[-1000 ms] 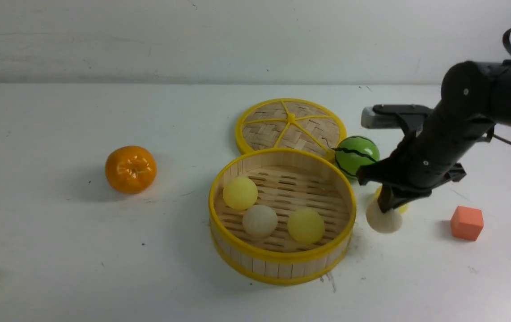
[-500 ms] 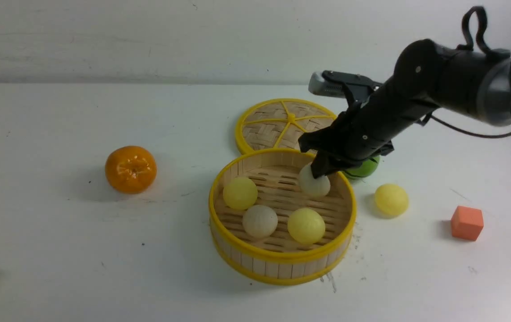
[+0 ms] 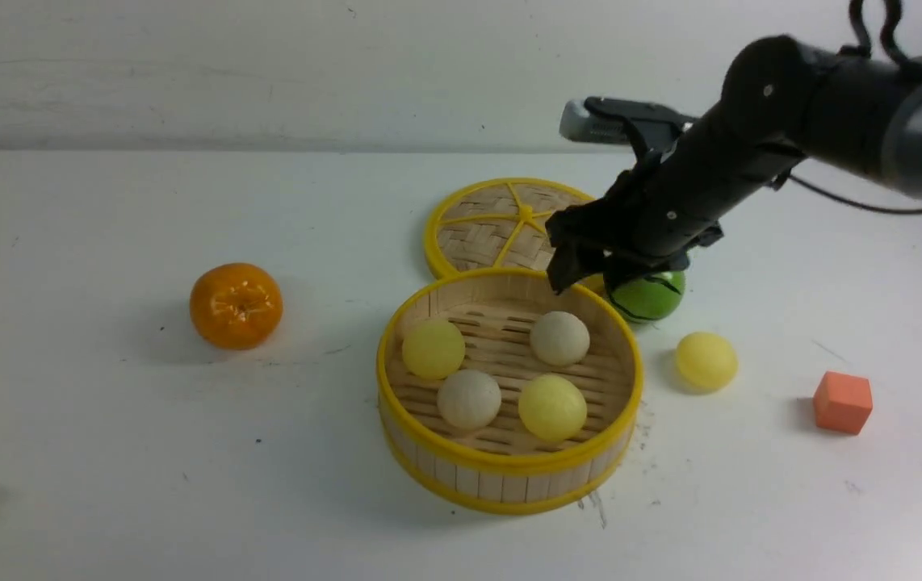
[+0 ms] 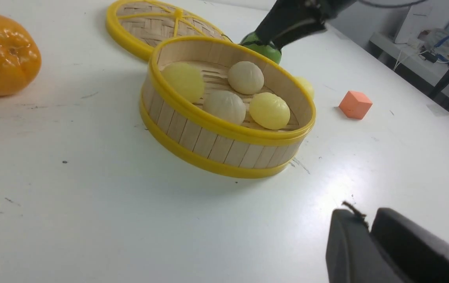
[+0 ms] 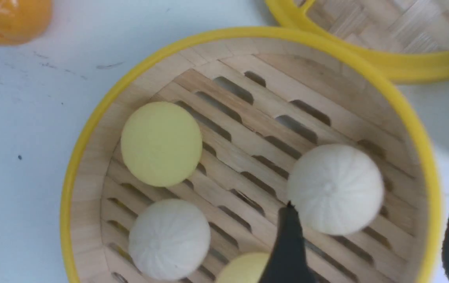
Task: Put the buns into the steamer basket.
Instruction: Use the right arm to grab a steamed stuffed bun
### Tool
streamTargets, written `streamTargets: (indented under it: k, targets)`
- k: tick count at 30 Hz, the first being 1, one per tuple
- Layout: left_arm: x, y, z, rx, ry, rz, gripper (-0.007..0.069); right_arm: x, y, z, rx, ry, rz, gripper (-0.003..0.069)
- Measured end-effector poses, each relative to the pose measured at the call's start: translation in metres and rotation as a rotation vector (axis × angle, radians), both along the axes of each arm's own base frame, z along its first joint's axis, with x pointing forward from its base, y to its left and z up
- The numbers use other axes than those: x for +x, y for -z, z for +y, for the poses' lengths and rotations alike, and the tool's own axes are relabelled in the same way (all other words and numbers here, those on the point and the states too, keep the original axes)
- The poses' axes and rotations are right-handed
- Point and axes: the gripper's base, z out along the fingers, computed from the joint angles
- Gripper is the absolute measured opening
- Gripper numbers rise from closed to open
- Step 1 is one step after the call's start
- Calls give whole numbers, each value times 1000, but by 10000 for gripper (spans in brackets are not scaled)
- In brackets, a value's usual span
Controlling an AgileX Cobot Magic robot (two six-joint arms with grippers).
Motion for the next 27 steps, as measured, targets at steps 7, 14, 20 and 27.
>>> streamTargets:
  k: [7, 14, 20, 27]
  targets:
    - [0, 0, 0, 0, 0, 0, 90, -6, 8, -44, -291, 166, 77, 429]
    - [0, 0, 0, 0, 0, 0, 92, 18, 64, -73, -232, 279, 209, 298]
    - [0, 0, 0, -1, 0, -1, 93, 28, 73, -87, -105, 304, 229, 282]
    - [-1, 0, 0, -3, 0, -4, 102, 33, 85, -95, -89, 323, 243, 281]
